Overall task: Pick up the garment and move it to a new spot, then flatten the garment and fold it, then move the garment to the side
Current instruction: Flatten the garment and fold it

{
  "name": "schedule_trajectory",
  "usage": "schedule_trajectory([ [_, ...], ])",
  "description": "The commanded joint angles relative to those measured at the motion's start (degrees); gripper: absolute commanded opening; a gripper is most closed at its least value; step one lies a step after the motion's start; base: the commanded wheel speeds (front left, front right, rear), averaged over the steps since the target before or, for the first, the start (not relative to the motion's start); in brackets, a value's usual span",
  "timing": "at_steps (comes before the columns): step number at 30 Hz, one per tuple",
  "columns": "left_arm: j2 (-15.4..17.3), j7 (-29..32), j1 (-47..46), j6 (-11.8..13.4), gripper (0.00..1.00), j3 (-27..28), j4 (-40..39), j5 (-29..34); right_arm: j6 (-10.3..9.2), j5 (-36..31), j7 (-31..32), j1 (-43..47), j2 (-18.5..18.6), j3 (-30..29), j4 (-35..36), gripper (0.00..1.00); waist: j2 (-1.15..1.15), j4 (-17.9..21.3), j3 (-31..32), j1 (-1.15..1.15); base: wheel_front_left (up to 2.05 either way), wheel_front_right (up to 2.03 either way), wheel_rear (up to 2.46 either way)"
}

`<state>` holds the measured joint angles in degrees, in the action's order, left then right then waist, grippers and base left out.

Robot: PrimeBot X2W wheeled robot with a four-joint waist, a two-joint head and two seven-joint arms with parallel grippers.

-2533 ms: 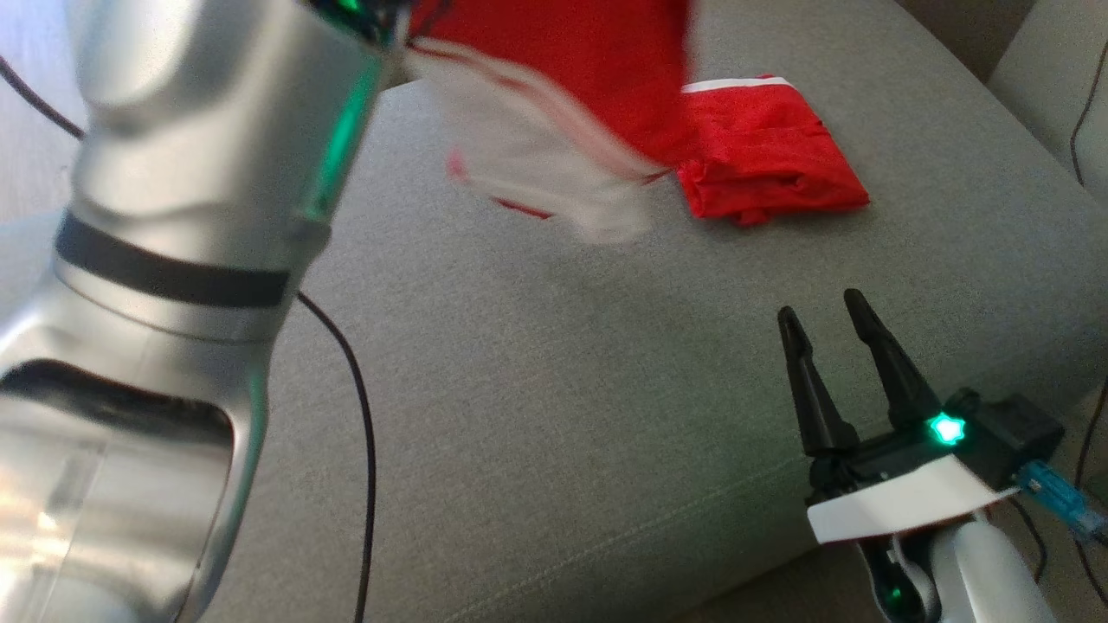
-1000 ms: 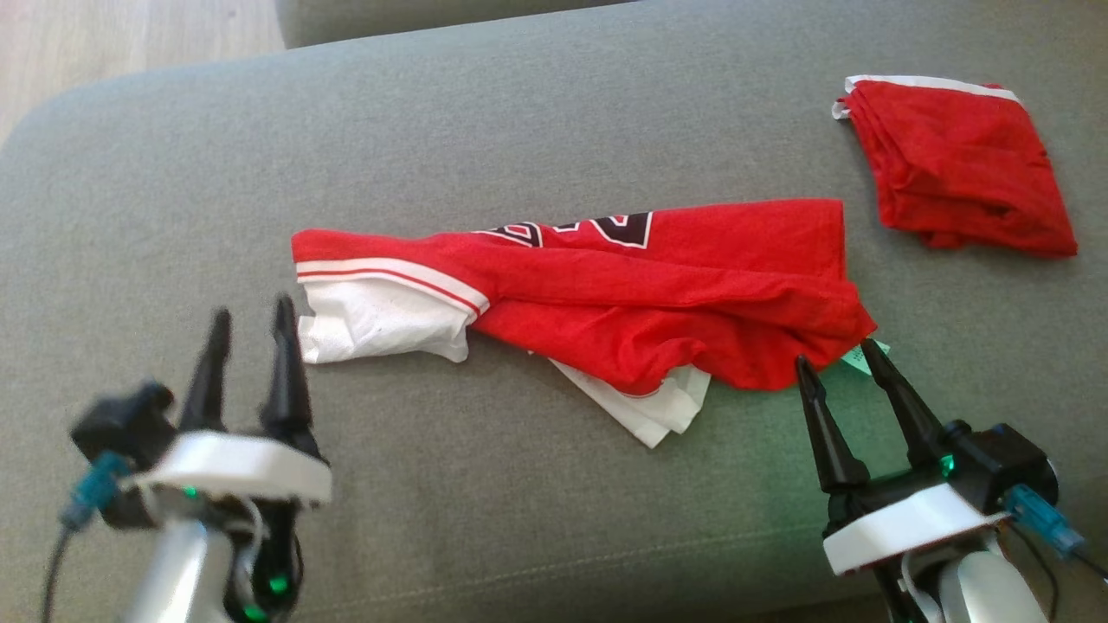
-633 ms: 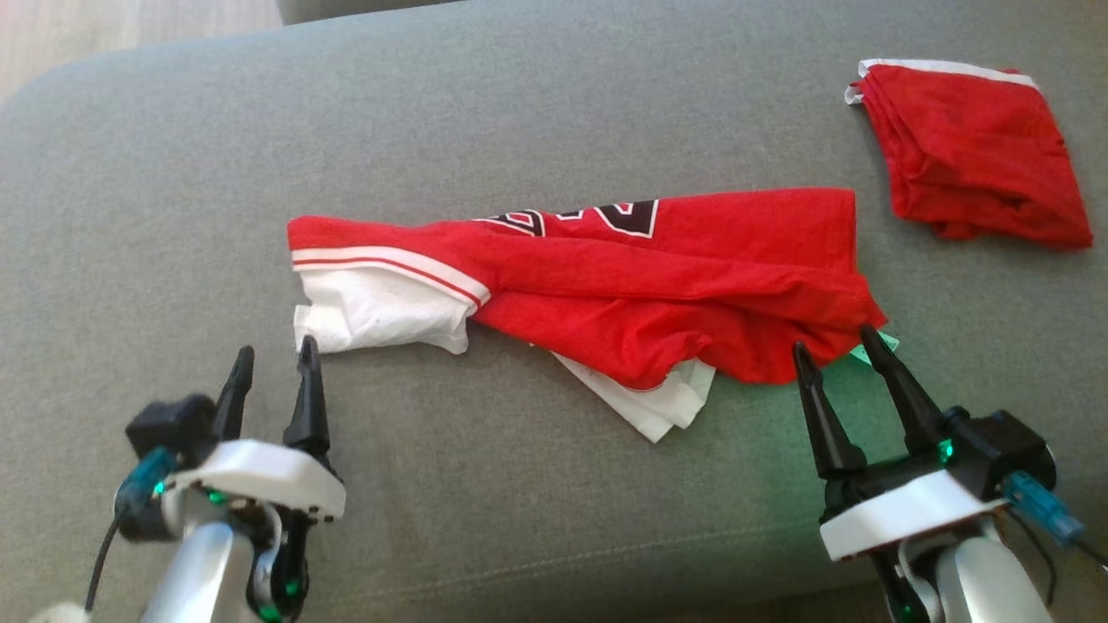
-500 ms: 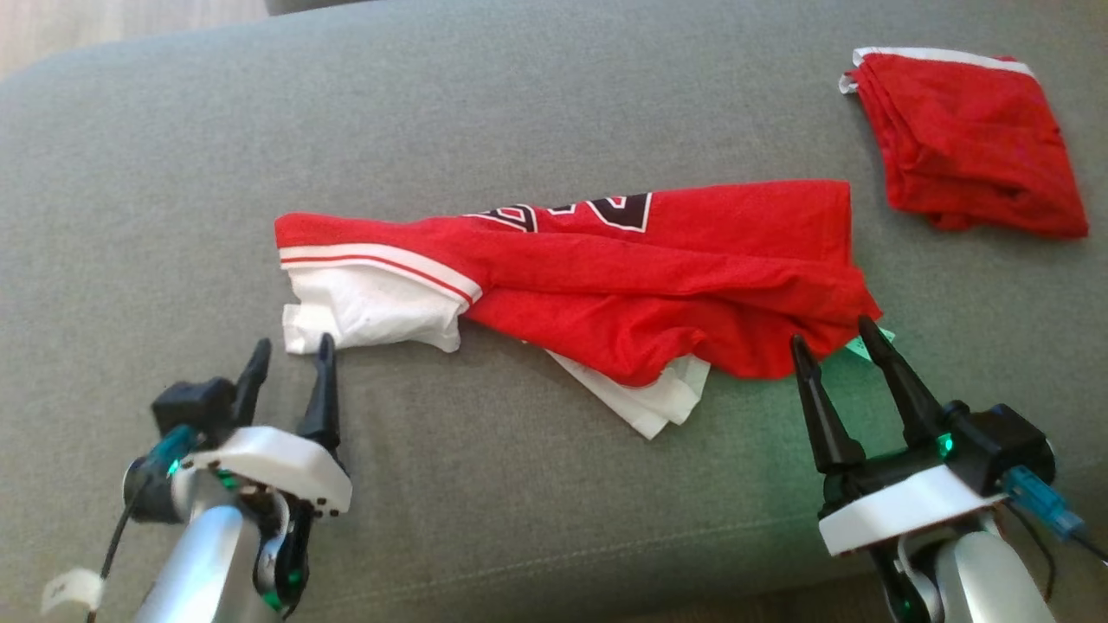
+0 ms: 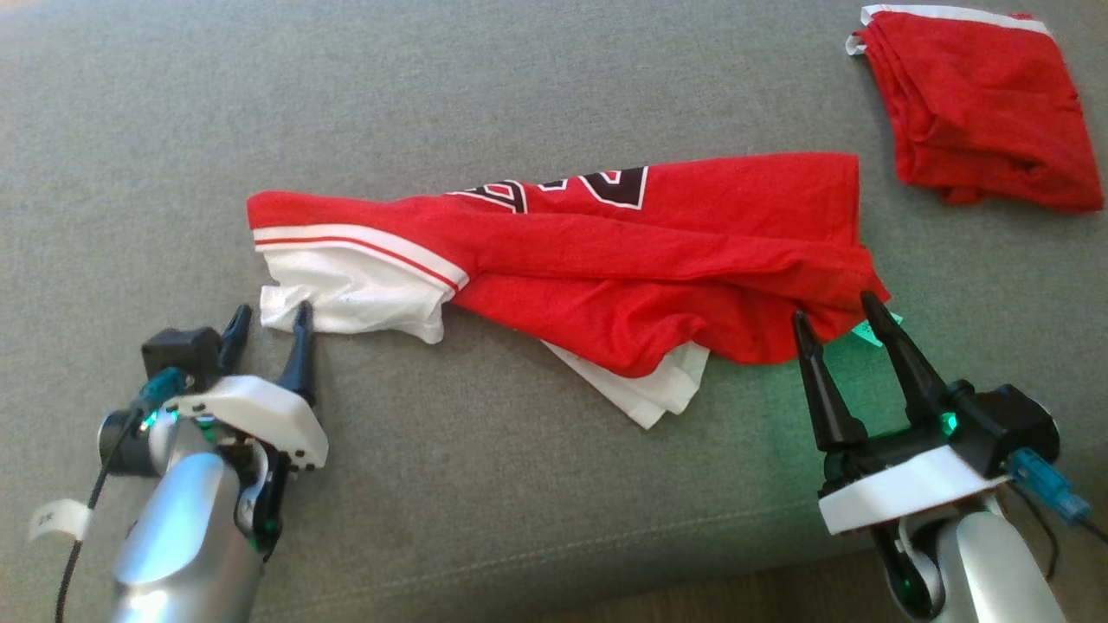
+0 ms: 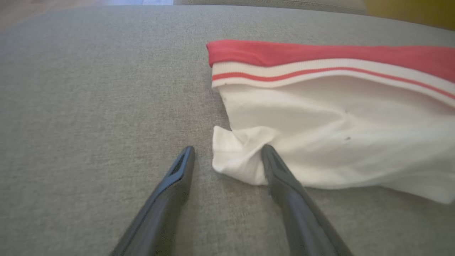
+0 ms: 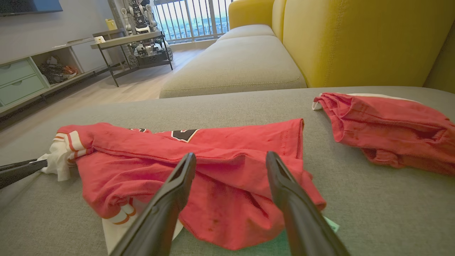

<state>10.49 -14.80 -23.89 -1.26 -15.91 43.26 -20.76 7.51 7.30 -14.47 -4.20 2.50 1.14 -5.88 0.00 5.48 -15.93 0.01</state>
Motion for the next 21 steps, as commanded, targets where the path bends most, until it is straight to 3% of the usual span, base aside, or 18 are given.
schedule_trajectory([
  [1,1.11,0.00,-1.21,-0.62,0.49,1.15,0.55,-0.10,-0.02,-0.54,-0.52,-1.67,0.38,1.40,1.86,1.00,0.00,0.08,-0.13,-0.01,0.00,0.00,0.00],
  [3,0.69,-0.07,-1.57,-1.59,0.09,0.73,1.02,-0.09,-0.02,-0.61,-0.52,-1.74,0.38,1.28,1.86,1.00,0.00,0.06,-0.05,-0.01,0.00,0.00,0.00],
  [4,0.48,-0.10,-1.57,-1.93,0.00,0.62,0.83,-0.05,-0.02,-0.62,-0.52,-1.73,0.38,1.21,1.85,1.00,0.00,0.03,0.08,-0.01,0.00,0.00,0.00],
  [14,-1.54,-0.18,6.54,-2.32,0.00,4.89,-12.78,-0.99,-0.02,0.33,-0.52,-0.34,0.38,-0.53,0.46,1.00,0.00,-0.69,3.54,-0.01,0.00,0.00,0.00],
  [21,-2.04,0.28,13.77,-1.11,0.00,7.12,-21.21,-3.52,-0.02,-1.02,-0.52,-2.26,0.38,-5.29,-8.17,1.00,0.00,-1.92,5.37,-0.01,0.00,0.00,0.00],
])
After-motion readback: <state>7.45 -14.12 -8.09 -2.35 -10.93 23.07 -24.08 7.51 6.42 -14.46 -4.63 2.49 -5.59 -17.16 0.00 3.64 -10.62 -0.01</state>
